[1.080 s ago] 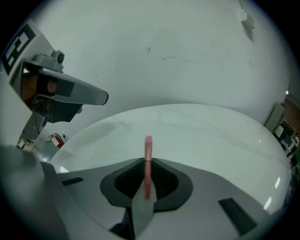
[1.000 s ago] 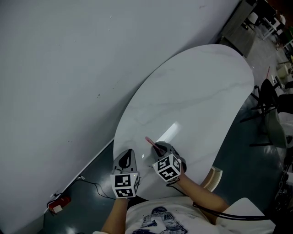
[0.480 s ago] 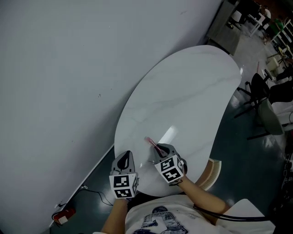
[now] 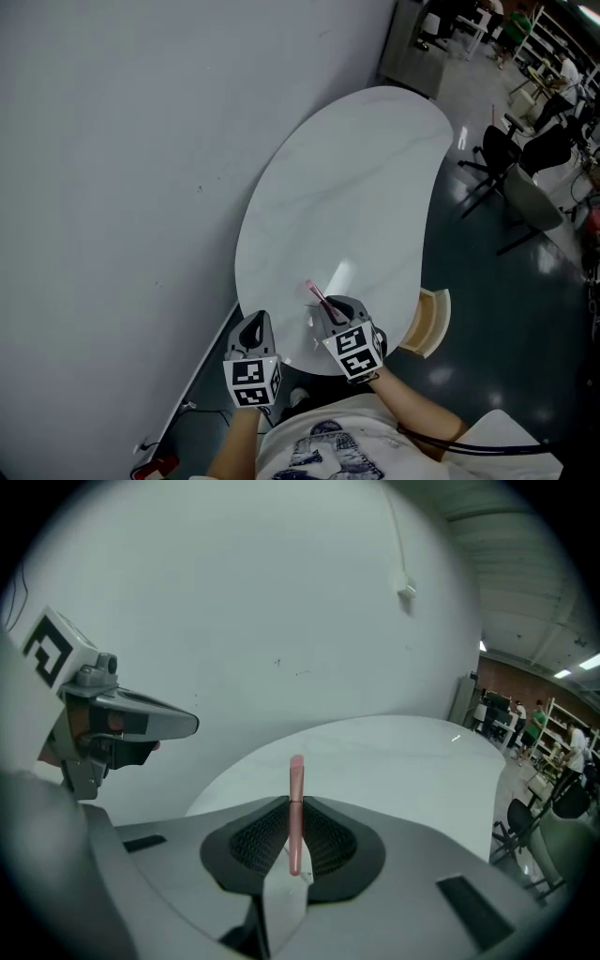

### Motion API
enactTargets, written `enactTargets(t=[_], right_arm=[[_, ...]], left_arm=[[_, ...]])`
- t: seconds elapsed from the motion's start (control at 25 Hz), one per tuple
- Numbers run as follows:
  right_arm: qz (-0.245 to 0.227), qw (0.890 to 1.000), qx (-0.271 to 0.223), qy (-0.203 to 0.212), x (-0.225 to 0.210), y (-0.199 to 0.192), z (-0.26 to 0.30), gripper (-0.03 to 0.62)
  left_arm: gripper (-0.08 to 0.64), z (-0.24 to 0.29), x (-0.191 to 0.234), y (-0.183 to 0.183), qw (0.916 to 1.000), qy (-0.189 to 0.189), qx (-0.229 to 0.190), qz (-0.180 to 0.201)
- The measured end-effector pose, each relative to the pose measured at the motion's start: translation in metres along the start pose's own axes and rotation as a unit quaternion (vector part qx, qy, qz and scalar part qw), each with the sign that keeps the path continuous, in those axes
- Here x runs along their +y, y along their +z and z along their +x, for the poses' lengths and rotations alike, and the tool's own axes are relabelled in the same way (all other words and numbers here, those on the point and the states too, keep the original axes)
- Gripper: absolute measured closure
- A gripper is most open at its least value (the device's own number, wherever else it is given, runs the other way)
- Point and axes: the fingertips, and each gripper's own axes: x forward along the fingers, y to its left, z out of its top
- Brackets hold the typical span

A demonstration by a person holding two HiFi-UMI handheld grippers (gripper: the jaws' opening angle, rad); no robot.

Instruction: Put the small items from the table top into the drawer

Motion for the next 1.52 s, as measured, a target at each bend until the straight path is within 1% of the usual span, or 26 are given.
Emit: enactTargets(t=[0.16, 0.28, 0.52, 0.76, 0.96, 1.12, 1.36, 1.52], right_arm=[[0.022, 0.999, -0.016, -0.029, 0.025, -0.008, -0.039, 0.532], [0.040, 0.997, -0.029, -0.051, 0.042, -0.022, -0.072, 0.532], [0.088, 0.990, -0.054, -0.094, 0.067, -0.049, -0.126, 0.532], [0.096, 0.985, -0.069, -0.128, 0.080, -0.062, -0.174, 0.532], [0.108, 0.979, -0.077, -0.157, 0.076, -0.077, -0.211, 0.532], [0.123, 0.974, -0.078, -0.174, 0.068, -0.097, -0.234, 0.532], [0.148, 0.967, -0.076, -0.195, 0.042, -0.134, -0.267, 0.532], [0.162, 0.963, -0.077, -0.200, 0.018, -0.160, -0.289, 0.532]], left_arm=[[0.526, -0.037, -0.007, -0.013, 0.9995, -0.020, -0.001, 0.023], [0.526, -0.064, -0.020, -0.021, 0.9985, -0.037, -0.009, 0.040], [0.526, -0.106, -0.050, -0.045, 0.9940, -0.074, -0.020, 0.078], [0.526, -0.131, -0.080, -0.063, 0.9901, -0.110, -0.018, 0.085], [0.526, -0.144, -0.116, -0.063, 0.9845, -0.141, -0.027, 0.100], [0.526, -0.144, -0.143, -0.070, 0.9809, -0.158, -0.023, 0.111], [0.526, -0.138, -0.194, -0.082, 0.9745, -0.182, -0.011, 0.131], [0.526, -0.130, -0.234, -0.086, 0.9718, -0.188, -0.005, 0.142]])
